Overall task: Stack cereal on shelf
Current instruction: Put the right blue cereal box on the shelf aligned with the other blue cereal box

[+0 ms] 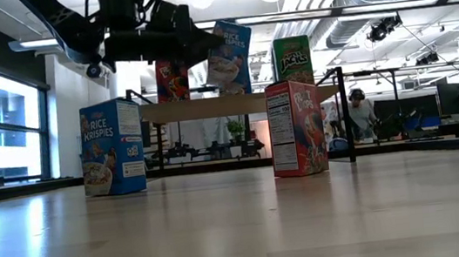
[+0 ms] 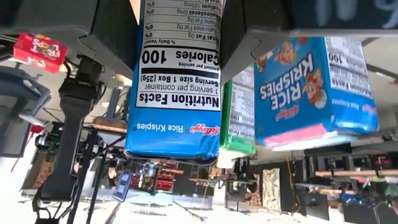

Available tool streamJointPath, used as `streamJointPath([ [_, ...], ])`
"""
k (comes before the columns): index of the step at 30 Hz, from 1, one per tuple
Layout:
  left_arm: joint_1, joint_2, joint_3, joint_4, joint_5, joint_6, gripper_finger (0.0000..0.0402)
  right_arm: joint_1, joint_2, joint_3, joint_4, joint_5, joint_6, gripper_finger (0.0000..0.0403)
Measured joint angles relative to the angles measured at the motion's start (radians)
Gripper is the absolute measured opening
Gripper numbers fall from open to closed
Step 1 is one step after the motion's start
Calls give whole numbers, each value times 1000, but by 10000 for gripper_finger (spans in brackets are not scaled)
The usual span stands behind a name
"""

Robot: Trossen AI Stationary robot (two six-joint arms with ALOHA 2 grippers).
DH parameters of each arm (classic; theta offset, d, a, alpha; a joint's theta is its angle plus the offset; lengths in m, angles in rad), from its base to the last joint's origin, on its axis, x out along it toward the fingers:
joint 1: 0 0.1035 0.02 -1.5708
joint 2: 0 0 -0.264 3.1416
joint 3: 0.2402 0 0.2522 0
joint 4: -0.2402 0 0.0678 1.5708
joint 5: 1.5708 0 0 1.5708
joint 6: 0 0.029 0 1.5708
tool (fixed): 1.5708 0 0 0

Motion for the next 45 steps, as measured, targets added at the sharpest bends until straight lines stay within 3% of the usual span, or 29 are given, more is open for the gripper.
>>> streamJointPath([
  [30,-24,0,0,12,-32,41,172,0,0,0,0,-2,0,216],
  [45,-6,3,49,-84,-33,58,172,0,0,0,0,-2,0,216],
])
